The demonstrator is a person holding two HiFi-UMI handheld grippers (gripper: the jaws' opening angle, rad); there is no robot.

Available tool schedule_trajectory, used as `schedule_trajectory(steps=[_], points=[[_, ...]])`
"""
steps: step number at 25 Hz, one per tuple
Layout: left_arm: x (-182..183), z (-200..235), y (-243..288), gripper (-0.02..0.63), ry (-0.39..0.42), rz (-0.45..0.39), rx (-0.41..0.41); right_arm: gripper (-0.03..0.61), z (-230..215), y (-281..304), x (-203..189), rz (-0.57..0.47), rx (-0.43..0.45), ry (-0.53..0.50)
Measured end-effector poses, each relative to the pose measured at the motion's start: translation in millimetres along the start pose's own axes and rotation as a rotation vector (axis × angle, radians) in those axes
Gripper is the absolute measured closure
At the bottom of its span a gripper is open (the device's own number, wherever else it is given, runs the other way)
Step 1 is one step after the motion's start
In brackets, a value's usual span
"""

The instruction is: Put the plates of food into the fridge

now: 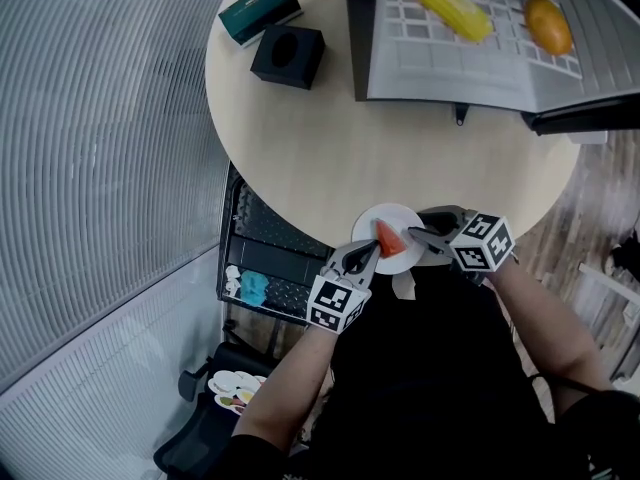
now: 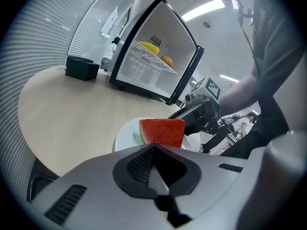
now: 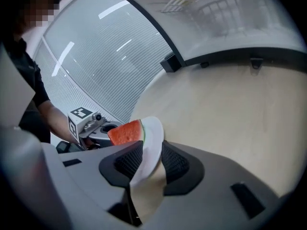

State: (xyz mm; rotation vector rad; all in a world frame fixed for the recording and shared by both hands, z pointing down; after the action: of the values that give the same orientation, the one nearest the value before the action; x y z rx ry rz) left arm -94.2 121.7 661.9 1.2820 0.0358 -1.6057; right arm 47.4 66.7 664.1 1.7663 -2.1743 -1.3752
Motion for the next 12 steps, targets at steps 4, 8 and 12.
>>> schedule_trajectory(steps=[4,8,12], points=[[-0.2,0.1,-2.0,0.612,0.012,-0.023,-0.017,0.449,-3.6,5.1,4.5,0.077,0.092,0.088],[1.4,0.9,-2.4,0.611,-0.013,-0.022,-0.051,0.501,-11.8,6.5,6.4,0.112,0.117,0.203],[5.1,3.1,-1.2,0.611,-0.028,-0.033,-0.034,0.525,-16.3,14.7,16.5,0.095,0.024,0.21]])
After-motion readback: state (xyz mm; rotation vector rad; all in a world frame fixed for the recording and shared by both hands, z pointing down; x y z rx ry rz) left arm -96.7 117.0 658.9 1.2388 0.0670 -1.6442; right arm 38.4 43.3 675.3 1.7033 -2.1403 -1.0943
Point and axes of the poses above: the fingertips, and each gripper's own axes: y forward along the fingers, z to its left, x out of its top, the point moved 5 cm from there along -y, backward along the fingers, and after that the axes turned 1 degree about y, right-handed, at the moved point
